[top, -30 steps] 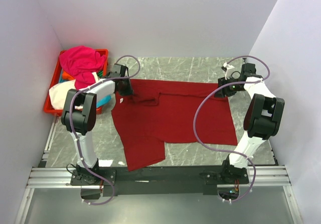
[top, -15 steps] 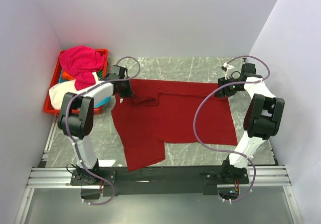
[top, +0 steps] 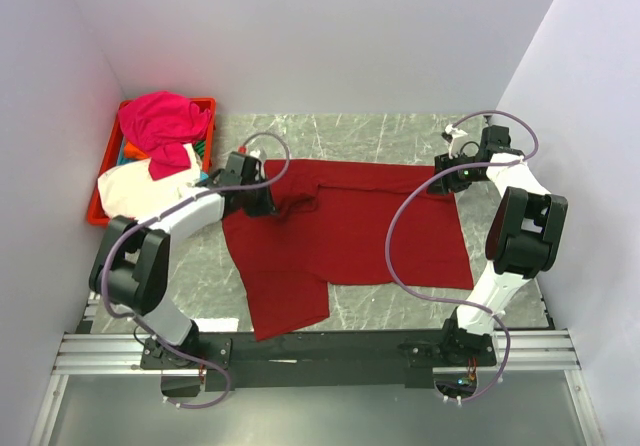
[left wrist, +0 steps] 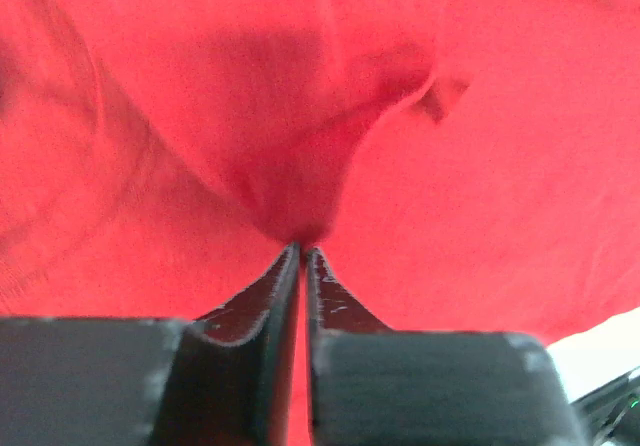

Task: Fold and stack the t-shirts
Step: Fold the tshirt

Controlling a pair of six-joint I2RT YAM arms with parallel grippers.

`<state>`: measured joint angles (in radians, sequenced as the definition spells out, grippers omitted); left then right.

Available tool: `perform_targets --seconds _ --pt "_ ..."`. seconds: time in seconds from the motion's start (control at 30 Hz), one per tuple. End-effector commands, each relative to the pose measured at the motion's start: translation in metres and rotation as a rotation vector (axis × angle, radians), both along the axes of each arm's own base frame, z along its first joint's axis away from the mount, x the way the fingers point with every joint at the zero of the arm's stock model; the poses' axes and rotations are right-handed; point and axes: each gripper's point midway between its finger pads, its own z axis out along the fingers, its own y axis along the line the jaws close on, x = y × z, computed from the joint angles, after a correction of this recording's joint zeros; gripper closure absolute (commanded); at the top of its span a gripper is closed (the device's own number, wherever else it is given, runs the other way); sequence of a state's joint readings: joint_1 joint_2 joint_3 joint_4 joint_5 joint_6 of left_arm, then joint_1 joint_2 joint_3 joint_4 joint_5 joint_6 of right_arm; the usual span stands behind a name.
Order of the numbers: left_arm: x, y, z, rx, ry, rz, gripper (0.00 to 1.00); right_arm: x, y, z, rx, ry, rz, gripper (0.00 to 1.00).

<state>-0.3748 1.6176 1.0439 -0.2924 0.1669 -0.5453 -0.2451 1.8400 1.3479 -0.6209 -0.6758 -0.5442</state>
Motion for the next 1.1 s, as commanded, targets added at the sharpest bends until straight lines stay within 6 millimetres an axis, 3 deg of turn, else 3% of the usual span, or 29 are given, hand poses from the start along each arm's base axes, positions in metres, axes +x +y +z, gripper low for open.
perform_targets --seconds 0.0,0.07,0.1,0.13,0.2,0.33,0.37,0.47,0.5,0.57,0.6,0.63,0.67,0.77,0.83,0.9,1.07 --pt "-0.017 0.001 0.001 0.002 -0.008 0.009 0.83 0.001 0.000 0.024 -0.006 -0.067 0.016 0.46" --pt "-0.023 0.011 0.002 0.023 -0.030 0.045 0.75 -0.001 0.002 0.024 -0.009 -0.063 0.031 0.46" --pt "-0.023 0.016 0.004 0.034 -0.046 0.068 0.61 -0.002 0.002 0.026 -0.011 -0.067 0.039 0.46" --pt "-0.024 0.026 0.002 0.063 -0.061 0.112 0.54 -0.004 0.008 0.026 -0.009 -0.059 0.057 0.46" --pt "-0.024 0.028 0.017 0.045 -0.115 0.125 0.45 -0.007 0.015 0.026 -0.022 -0.068 0.108 0.46" --pt "-0.020 0.033 0.025 0.064 -0.155 0.132 0.44 -0.024 0.053 0.028 -0.041 -0.072 0.275 0.46" --pt "-0.021 0.031 0.020 0.064 -0.139 0.116 0.44 -0.028 0.076 0.028 -0.058 -0.093 0.362 0.46" --pt "-0.017 0.027 0.015 0.068 -0.124 0.091 0.45 -0.036 0.114 0.031 -0.117 -0.146 0.492 0.45" --pt "-0.016 0.025 0.015 0.062 -0.127 0.092 0.45 -0.043 0.143 0.035 -0.126 -0.174 0.569 0.45" --pt "-0.016 0.025 0.011 0.057 -0.122 0.096 0.45 -0.034 0.166 0.039 -0.170 -0.212 0.566 0.46" --pt "-0.015 0.024 0.011 0.052 -0.125 0.102 0.45 -0.034 0.195 0.041 -0.184 -0.243 0.606 0.46" --pt "-0.016 0.024 0.008 0.047 -0.119 0.107 0.45 -0.029 0.204 0.041 -0.216 -0.252 0.589 0.46" --pt "-0.016 0.024 0.010 0.036 -0.123 0.117 0.46 -0.027 0.232 0.041 -0.210 -0.260 0.577 0.46" --pt "-0.019 0.023 0.012 0.008 -0.145 0.125 0.45 -0.014 0.258 0.043 -0.242 -0.253 0.473 0.46" --pt "-0.021 0.022 0.012 -0.004 -0.151 0.122 0.45 -0.013 0.280 0.029 -0.250 -0.214 0.446 0.46" --pt "-0.022 0.022 0.011 -0.004 -0.150 0.116 0.45 -0.002 0.287 0.020 -0.285 -0.210 0.392 0.46" --pt "-0.023 0.023 0.009 0.003 -0.154 0.105 0.45 -0.003 0.308 0.012 -0.266 -0.178 0.389 0.46"
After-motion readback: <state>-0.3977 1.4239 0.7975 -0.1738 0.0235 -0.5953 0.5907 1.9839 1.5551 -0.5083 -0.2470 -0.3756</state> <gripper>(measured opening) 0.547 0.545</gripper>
